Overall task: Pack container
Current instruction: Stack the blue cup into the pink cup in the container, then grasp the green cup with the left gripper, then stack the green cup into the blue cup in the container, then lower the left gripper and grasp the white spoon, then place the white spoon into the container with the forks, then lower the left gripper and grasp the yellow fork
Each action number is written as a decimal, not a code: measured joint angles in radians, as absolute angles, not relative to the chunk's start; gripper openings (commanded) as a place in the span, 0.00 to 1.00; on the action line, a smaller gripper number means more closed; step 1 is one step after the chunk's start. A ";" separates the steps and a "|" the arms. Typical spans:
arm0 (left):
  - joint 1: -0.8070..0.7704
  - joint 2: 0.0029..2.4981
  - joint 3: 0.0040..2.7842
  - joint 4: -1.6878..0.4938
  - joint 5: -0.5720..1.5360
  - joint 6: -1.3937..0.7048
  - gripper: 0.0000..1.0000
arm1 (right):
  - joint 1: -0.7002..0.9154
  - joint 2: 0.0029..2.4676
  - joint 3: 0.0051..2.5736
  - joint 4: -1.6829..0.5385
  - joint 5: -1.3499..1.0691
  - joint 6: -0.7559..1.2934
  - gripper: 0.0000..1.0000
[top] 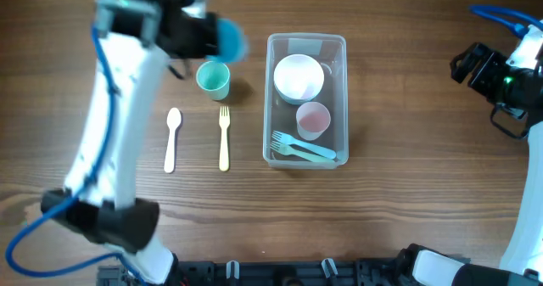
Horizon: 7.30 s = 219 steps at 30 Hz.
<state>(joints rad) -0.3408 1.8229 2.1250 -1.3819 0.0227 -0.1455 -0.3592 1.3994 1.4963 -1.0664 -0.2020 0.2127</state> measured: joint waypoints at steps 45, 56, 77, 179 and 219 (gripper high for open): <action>-0.065 2.108 2.183 -1.424 0.011 -0.134 0.62 | -0.359 1.399 1.496 -1.066 -0.202 0.213 1.00; -0.095 2.297 2.167 -1.385 0.077 -0.137 0.55 | -0.359 1.399 1.496 -1.066 -0.202 0.213 1.00; -0.120 2.328 2.036 -1.320 0.077 -0.141 0.04 | -0.359 1.399 1.496 -1.066 -0.202 0.213 1.00; -0.681 1.803 1.760 -1.340 0.196 0.764 0.05 | -0.359 1.400 1.494 -1.069 -0.202 0.213 1.00; -0.183 1.898 1.369 -0.998 0.202 -0.232 1.00 | -0.359 1.401 1.494 -1.069 -0.202 0.213 1.00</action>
<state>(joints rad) -0.1825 1.8977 1.3689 -0.9977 0.2020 -0.2317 -0.3592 1.4006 1.4944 -1.0687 -0.2020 0.2127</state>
